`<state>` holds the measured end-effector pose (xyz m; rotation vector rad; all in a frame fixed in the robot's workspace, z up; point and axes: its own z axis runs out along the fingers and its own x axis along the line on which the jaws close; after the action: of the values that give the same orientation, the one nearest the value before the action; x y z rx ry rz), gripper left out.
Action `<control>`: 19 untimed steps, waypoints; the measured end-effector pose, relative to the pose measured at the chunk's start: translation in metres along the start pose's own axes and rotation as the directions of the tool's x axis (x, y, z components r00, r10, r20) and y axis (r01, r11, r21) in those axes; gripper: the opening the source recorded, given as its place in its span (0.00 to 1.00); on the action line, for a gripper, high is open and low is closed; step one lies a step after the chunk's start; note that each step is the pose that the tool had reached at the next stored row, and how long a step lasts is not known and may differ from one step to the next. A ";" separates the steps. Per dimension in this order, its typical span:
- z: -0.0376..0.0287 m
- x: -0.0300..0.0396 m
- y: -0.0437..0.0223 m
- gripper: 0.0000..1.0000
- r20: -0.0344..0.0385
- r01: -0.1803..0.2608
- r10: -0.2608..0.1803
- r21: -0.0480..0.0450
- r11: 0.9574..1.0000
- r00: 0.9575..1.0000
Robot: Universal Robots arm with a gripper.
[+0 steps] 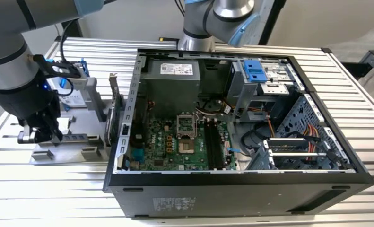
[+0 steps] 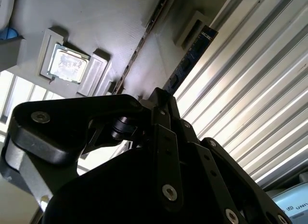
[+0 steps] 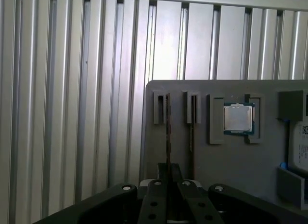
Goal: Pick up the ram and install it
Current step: 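Pick up the ram and move it above insertion slot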
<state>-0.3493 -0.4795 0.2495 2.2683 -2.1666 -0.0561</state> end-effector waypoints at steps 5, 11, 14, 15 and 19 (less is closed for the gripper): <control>-0.0018 0.0000 0.0001 0.00 0.000 0.000 0.000 0.000 1.000 1.000; -0.0051 -0.0002 0.0002 0.00 0.000 0.000 0.000 0.000 1.000 1.000; -0.0068 -0.0002 0.0003 0.00 0.000 0.000 0.000 0.000 1.000 1.000; -0.0074 -0.0002 0.0003 0.00 0.000 0.000 0.000 0.000 1.000 1.000; -0.0092 -0.0002 0.0003 0.00 0.000 0.000 0.000 0.000 1.000 1.000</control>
<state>-0.3494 -0.4796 0.2587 2.2684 -2.1665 -0.0561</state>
